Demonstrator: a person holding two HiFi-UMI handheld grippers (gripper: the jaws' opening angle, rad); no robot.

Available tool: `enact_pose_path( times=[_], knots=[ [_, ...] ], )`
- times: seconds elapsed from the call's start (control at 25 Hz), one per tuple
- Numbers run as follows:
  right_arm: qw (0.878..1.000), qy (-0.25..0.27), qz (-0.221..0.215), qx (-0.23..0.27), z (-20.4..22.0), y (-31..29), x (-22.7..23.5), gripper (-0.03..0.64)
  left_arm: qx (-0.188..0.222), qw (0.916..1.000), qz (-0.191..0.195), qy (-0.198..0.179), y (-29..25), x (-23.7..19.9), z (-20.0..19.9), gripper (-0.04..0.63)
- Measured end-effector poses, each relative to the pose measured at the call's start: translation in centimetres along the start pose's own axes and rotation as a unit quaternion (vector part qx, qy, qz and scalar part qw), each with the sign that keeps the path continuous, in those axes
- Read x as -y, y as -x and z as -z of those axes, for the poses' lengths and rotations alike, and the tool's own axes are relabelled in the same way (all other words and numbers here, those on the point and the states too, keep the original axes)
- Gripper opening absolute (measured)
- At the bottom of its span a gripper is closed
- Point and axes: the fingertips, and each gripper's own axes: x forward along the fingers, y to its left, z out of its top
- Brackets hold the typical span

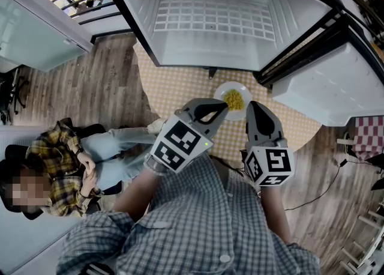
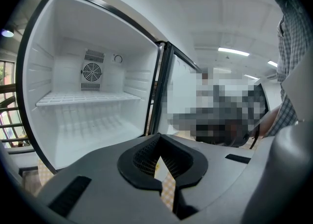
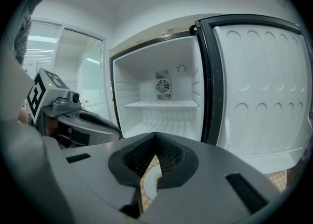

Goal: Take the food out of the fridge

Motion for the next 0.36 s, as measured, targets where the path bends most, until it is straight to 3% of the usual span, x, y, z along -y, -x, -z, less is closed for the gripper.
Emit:
enact_pose_path(
  times=[0.36],
  knots=[
    [1.0,0.001,0.003,0.003,-0.02,0.2,0.22,0.009,-0.008,0.9999,-0.005,0.003,-0.17,-0.15,0.24,0.006]
  ],
)
